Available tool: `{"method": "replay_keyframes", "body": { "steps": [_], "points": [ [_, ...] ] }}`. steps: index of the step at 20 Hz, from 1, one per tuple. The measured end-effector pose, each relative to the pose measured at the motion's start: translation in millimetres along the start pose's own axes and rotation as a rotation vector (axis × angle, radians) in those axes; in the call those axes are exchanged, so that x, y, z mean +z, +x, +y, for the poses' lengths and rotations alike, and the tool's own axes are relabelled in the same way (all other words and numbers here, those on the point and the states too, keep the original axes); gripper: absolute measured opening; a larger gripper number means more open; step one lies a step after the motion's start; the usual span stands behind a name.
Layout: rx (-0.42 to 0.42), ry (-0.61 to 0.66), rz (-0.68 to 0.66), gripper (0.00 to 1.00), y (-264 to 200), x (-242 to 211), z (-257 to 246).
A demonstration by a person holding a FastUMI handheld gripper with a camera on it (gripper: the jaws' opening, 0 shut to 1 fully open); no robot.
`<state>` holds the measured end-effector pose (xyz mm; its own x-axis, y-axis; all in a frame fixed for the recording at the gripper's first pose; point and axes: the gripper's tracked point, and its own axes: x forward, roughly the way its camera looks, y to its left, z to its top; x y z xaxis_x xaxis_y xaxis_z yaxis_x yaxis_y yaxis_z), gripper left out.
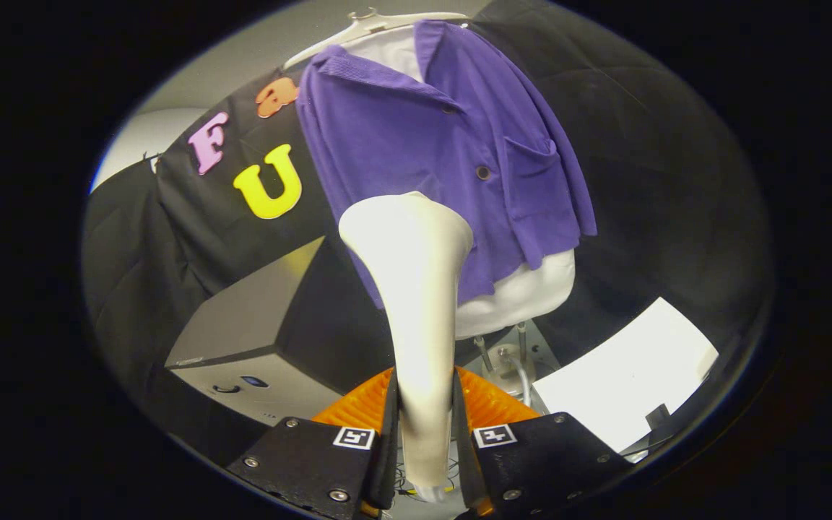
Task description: Iron the clothes twice with a garment steamer, once on the left side and once on the right side.
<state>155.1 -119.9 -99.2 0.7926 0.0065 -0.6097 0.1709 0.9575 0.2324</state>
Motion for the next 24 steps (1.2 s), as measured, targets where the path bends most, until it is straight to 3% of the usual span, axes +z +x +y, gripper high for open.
{"method": "replay_keyframes", "body": {
  "steps": [5,13,24],
  "points": [
    [0.075,-0.091,-0.099,0.35,-53,9,48],
    [0.184,-0.215,-0.114,0.36,-117,-19,114],
    [0.27,-0.289,-0.091,0.35,-140,-47,143]
  ]
}}
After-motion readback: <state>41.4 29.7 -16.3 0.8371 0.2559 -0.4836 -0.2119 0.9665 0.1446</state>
